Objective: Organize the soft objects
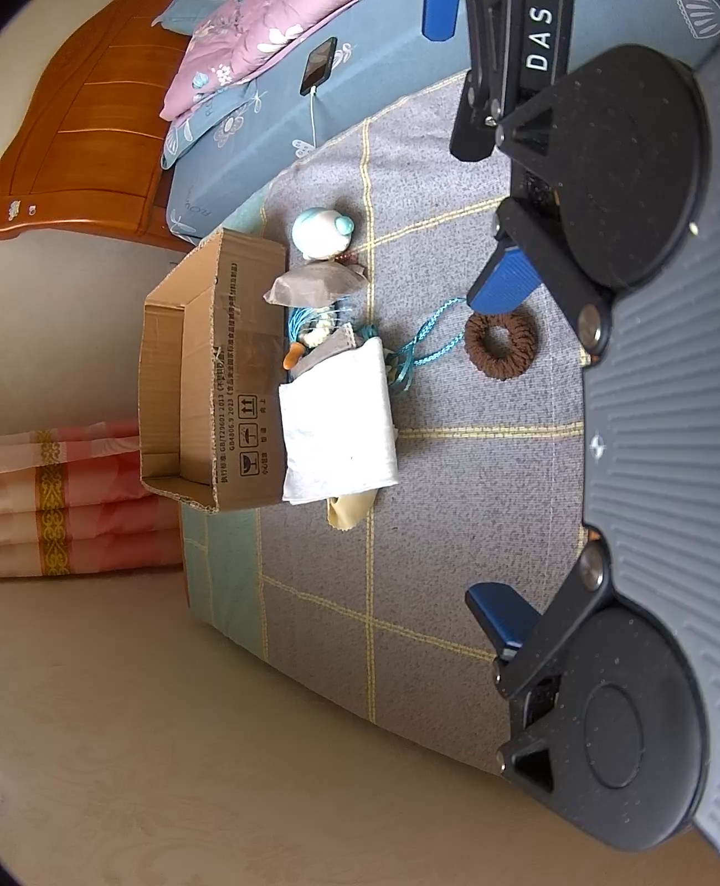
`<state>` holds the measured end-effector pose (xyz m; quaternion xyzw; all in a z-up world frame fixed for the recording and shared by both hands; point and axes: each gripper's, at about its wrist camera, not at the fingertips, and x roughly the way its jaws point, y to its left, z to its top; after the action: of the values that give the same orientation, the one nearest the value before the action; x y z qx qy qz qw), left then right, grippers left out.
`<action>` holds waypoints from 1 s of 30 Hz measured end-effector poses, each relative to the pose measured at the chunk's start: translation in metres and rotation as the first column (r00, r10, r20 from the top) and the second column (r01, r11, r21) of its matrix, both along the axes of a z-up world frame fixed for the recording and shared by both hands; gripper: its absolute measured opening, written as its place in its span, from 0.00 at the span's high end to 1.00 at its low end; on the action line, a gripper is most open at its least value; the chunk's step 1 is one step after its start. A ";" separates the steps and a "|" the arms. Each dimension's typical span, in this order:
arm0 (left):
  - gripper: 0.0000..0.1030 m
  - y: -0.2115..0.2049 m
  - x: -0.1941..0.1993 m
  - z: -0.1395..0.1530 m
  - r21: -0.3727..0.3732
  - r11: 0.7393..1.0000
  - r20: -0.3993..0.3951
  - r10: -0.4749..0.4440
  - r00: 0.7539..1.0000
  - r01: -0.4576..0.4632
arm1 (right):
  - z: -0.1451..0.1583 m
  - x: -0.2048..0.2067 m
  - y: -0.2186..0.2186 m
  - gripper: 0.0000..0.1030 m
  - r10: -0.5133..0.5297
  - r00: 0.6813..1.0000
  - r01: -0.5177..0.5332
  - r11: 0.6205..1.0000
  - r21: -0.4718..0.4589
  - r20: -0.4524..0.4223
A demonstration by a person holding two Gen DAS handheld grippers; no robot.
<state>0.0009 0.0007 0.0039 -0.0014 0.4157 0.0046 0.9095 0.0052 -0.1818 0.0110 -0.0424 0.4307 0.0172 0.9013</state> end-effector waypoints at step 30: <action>0.00 0.000 0.001 0.001 0.006 1.000 -0.003 0.002 1.000 -0.002 | 0.000 0.000 0.001 0.00 0.005 1.000 -0.005 1.000 0.002 0.005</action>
<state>0.0020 0.0004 0.0046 0.0010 0.4171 0.0070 0.9088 0.0053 -0.1803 0.0112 -0.0425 0.4282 0.0200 0.9024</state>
